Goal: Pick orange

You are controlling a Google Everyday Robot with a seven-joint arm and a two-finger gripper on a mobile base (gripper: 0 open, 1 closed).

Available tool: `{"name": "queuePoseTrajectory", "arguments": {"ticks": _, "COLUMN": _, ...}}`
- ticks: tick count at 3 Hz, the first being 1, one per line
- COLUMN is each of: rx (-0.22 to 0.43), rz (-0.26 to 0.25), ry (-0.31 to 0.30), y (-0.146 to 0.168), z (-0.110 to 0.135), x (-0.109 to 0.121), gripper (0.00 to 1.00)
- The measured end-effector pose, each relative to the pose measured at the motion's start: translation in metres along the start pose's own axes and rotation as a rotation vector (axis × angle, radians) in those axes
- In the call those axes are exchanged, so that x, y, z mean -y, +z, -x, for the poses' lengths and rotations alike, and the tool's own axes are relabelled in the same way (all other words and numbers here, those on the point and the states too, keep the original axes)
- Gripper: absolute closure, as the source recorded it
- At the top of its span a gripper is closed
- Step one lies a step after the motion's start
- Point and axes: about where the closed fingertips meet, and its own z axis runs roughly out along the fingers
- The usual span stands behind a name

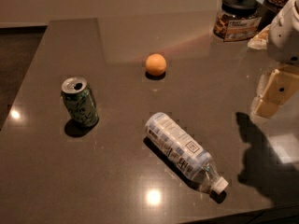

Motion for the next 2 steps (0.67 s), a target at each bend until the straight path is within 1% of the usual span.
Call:
{"name": "queuePoseTrajectory", "arguments": {"ticks": 1, "rx": 0.0, "rz": 0.0, "ry": 0.0, "y": 0.0, "z": 0.0, "x": 0.0, "gripper": 0.0}}
{"name": "queuePoseTrajectory", "arguments": {"ticks": 2, "rx": 0.039, "rz": -0.022, "ry": 0.018, "y": 0.005, "z": 0.011, "x": 0.014, "gripper": 0.0}}
